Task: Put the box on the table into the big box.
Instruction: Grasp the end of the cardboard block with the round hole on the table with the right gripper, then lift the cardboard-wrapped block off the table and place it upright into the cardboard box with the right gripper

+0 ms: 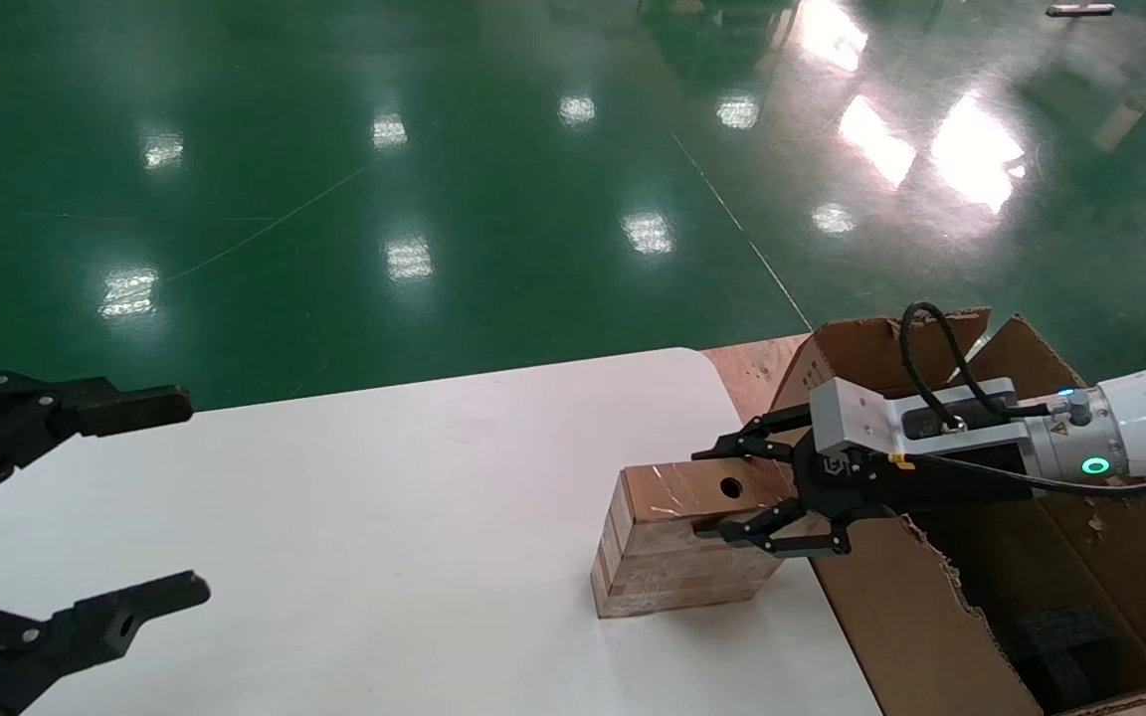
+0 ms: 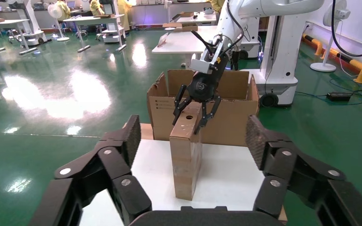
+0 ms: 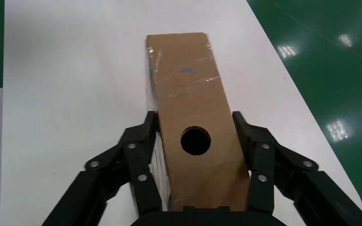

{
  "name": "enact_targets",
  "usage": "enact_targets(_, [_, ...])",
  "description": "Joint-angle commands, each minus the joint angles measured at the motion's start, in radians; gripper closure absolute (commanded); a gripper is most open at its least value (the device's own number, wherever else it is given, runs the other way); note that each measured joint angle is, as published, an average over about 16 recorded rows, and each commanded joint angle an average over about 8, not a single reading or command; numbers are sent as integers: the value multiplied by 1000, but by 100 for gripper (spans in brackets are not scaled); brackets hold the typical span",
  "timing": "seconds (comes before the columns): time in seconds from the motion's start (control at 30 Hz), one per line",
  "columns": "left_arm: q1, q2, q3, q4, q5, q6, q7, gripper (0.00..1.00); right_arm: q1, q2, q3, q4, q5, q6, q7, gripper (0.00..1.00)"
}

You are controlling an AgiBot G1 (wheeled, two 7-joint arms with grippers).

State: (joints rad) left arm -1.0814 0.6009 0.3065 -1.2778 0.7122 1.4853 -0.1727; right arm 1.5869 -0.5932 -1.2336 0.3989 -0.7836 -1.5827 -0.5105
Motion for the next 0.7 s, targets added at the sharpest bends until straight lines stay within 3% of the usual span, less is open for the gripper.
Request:
enact_targets(0.03, [0, 0, 0, 0, 0, 0, 0, 0, -2, -2, 1, -2, 0, 2, -2, 100])
enact_targets(0.2, [0, 0, 0, 0, 0, 0, 0, 0, 23, 24, -1, 54, 15, 2, 32, 100])
enact_targets(0.33, [0, 0, 0, 0, 0, 0, 0, 0, 77, 66, 8, 133, 64, -4, 122, 100])
enact_targets(0.53, [0, 0, 1, 1, 0, 0, 0, 0, 204, 157, 40, 236, 151, -1, 280, 100])
enact_targets(0.7, [0, 0, 1, 1, 0, 0, 1, 0, 330, 238, 63, 210, 133, 23, 350, 100])
